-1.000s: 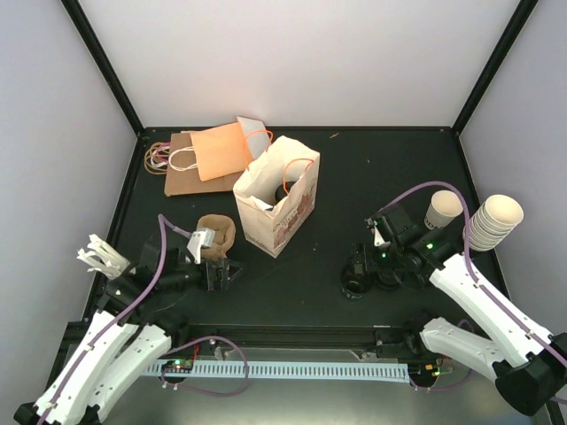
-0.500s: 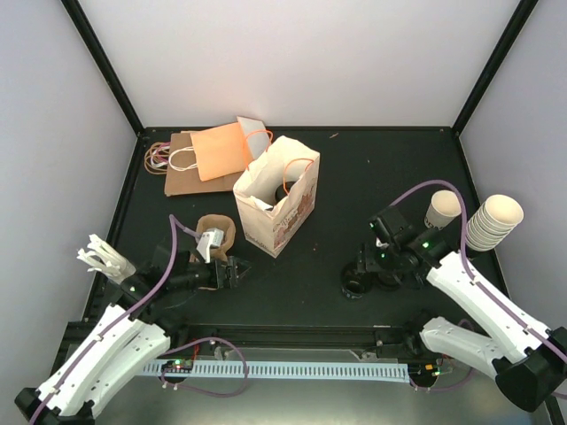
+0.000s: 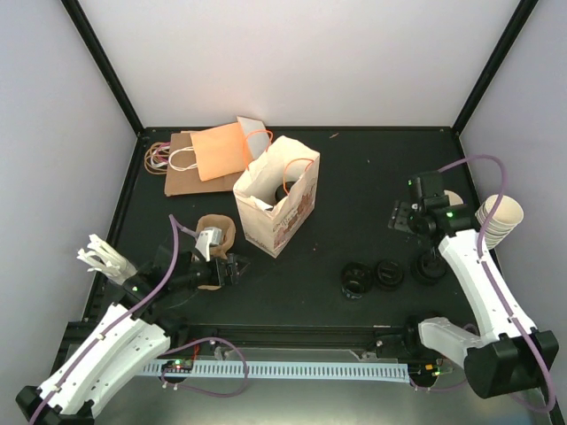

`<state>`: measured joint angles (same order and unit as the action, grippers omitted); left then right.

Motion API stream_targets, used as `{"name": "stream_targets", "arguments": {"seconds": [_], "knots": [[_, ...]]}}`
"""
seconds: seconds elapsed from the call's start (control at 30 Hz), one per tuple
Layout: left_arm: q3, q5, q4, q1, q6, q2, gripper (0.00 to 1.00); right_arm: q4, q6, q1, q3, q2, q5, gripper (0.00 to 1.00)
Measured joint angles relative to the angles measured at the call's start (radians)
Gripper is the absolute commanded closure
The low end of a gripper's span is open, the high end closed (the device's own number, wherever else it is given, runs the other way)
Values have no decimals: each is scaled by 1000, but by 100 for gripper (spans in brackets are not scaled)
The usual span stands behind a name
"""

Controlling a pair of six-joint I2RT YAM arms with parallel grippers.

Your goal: Pack the takeout coffee

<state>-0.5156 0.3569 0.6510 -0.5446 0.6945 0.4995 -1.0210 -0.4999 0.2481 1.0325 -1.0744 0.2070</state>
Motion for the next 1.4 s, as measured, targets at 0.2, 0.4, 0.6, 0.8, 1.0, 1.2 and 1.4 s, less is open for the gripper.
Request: {"name": "stream_targets", "arguments": {"seconds": [0.2,0.4,0.6,0.8,1.0,1.2,1.4], "knots": [[4,-13,-14,0,-1,0,1,100,53,-101,3,-23,-18,18],[21,-13,-32,0,-10,1,1,162,96,-175,74,-132,-35,29],[30,-13,-41,0,-29,8,1,201,100,-239,149,-280,-43,36],[31,-11,-52,0,-42,13,1,235,97,-288,168,-374,-31,38],[34,-5,-61,0,-48,21,1,254,96,-312,179,-449,-5,41],[35,1,-64,0,-50,26,1,267,100,-315,190,-529,44,45],[35,3,-64,0,-51,25,1,282,104,-330,200,-597,71,57]]}}
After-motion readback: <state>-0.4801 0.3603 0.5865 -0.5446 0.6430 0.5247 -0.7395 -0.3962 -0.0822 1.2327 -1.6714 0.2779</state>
